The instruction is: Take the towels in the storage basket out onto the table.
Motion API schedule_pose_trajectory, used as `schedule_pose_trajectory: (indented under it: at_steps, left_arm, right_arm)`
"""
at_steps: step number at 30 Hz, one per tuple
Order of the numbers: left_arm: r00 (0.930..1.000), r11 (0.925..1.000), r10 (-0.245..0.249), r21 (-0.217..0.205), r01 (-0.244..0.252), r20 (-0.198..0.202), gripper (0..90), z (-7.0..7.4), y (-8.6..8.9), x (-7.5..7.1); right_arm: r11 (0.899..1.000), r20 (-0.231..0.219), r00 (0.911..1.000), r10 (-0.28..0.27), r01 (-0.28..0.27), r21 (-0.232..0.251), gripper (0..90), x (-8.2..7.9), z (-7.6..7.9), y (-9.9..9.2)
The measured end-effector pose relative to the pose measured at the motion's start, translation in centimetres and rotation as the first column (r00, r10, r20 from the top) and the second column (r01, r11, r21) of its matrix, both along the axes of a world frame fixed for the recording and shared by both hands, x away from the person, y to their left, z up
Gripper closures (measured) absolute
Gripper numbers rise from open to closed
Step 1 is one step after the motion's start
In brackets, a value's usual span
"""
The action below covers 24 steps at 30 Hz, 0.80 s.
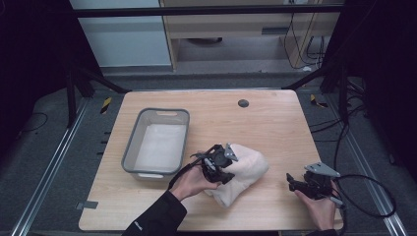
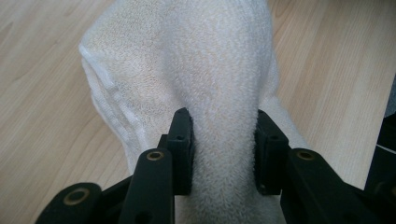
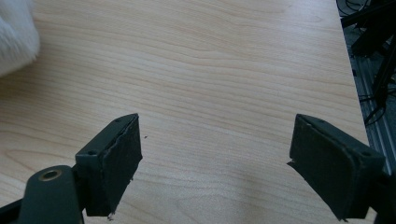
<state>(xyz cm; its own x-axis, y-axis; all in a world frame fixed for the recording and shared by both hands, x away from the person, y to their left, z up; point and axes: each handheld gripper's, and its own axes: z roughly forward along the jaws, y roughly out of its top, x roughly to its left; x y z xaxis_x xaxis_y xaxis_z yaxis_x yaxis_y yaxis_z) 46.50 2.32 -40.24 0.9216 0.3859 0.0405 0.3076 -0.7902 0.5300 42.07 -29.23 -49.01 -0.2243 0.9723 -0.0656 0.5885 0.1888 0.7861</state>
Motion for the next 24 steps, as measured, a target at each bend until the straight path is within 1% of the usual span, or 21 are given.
schedule_pose_trajectory:
  at_steps: [4, 8, 11, 12, 15, 16, 18, 19, 20, 21, 24]
  left_arm:
    - [1.0000, 1.0000, -0.004, 0.005, 0.004, 0.003, 62.8, -1.0, -0.2, 0.0]
    - [0.9999, 0.9999, -0.011, 0.010, 0.011, 0.001, 59.3, -1.7, -0.4, 0.0]
    - [0.9999, 0.9998, -0.016, 0.007, 0.016, -0.002, 56.5, -1.8, -0.3, 0.0]
    - [0.9998, 0.9999, -0.016, 0.006, 0.016, -0.008, 55.3, -1.8, -0.3, 0.0]
    - [0.9998, 0.9998, -0.019, 0.005, 0.019, -0.005, 49.7, -1.8, -0.2, 0.0]
    - [0.9998, 0.9998, -0.019, -0.007, 0.019, -0.001, 48.1, -1.7, 0.0, 0.0]
    - [0.9999, 0.9994, -0.013, -0.033, 0.013, -0.002, 41.8, -1.5, 0.2, 0.0]
    - [1.0000, 0.9984, -0.005, -0.055, 0.005, 0.006, 38.5, -1.1, 0.5, -0.1]
    - [1.0000, 0.9981, -0.002, -0.061, 0.002, 0.008, 34.9, -0.9, 0.7, -0.2]
    - [0.9998, 0.9975, 0.006, -0.071, -0.005, 0.021, 33.0, -0.5, 1.0, -0.2]
    - [0.9989, 0.9946, 0.027, -0.101, -0.023, 0.038, 28.7, 0.5, 2.0, -0.4]
  right_arm:
    - [1.000, -0.001, 1.0000, -0.001, 0.001, 0.001, 16.4, 0.0, 0.0, 0.0]
    - [1.000, -0.004, 1.0000, -0.001, 0.001, 0.002, 16.2, 0.0, -0.1, 0.0]
    - [1.000, -0.002, 1.0000, 0.004, -0.004, 0.003, 15.9, 0.0, -0.1, 0.0]
    - [1.000, -0.002, 1.0000, 0.004, -0.004, 0.004, 15.9, 0.0, -0.1, 0.0]
    - [1.000, -0.005, 1.0000, 0.005, -0.005, 0.004, 15.7, 0.0, -0.1, 0.0]
    - [1.000, -0.005, 1.0000, 0.005, -0.005, 0.003, 15.6, 0.0, -0.1, 0.0]
    - [1.000, -0.005, 1.0000, 0.006, -0.006, 0.003, 15.1, 0.0, -0.1, 0.0]
    - [1.000, -0.006, 1.0000, 0.005, -0.005, 0.004, 14.9, 0.1, -0.1, 0.0]
    - [1.000, -0.008, 1.0000, 0.005, -0.004, 0.006, 14.5, 0.0, -0.2, 0.0]
    - [1.000, -0.007, 1.0000, 0.004, -0.004, 0.008, 14.4, 0.0, -0.2, 0.0]
    - [1.000, -0.006, 1.0000, 0.004, -0.004, 0.010, 13.8, 0.0, -0.2, 0.0]
